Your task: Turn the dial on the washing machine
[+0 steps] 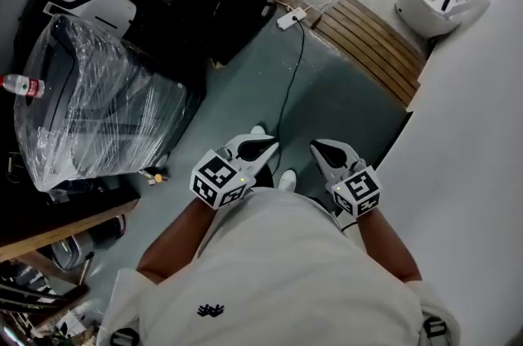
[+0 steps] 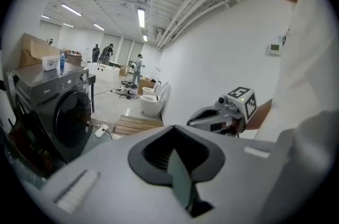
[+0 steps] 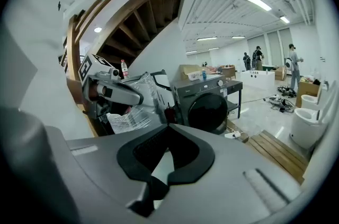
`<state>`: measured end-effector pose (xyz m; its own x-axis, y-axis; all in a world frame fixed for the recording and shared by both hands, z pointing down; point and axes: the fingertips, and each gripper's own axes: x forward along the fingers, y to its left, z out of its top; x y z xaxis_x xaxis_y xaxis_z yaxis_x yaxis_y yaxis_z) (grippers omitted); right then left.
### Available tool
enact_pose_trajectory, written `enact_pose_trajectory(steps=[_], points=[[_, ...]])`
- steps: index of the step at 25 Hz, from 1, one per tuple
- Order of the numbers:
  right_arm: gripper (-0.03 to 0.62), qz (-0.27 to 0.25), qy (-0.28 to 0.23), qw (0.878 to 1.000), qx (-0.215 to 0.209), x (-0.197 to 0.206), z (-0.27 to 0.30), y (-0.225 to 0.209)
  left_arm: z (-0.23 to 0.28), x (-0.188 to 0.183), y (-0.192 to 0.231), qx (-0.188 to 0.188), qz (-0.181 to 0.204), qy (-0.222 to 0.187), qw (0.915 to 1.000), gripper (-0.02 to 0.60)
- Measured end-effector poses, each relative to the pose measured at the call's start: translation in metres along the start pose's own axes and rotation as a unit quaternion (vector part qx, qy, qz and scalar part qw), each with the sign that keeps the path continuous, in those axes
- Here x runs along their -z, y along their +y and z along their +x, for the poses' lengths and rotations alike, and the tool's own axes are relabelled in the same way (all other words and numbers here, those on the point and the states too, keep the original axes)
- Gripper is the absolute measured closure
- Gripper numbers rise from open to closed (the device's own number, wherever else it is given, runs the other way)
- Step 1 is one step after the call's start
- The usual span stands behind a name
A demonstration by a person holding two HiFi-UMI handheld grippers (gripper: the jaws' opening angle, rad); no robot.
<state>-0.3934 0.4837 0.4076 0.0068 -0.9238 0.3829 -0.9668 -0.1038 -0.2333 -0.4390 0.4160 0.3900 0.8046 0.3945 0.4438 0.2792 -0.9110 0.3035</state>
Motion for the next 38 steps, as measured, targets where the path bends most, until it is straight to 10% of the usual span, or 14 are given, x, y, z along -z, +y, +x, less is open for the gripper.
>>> enact_pose_trajectory(steps=[17, 24, 38], points=[[0.531, -0.047, 0.033, 0.996, 0.070, -0.125, 0.161, -0.243, 0.138, -0.161, 0.253, -0.009, 0.006, -0.033, 0.9994, 0.523], [0.533, -0.078, 0.043, 0.996, 0.020, -0.187, 0.249, -0.324, 0.153, -0.206, 0.333, -0.063, -0.025, -0.051, 0.9964, 0.522], [0.497, -0.224, 0.103, 0.957, -0.151, -0.255, 0.486, -0.484, 0.193, -0.286, 0.472, -0.277, -0.136, -0.116, 0.9439, 0.522]])
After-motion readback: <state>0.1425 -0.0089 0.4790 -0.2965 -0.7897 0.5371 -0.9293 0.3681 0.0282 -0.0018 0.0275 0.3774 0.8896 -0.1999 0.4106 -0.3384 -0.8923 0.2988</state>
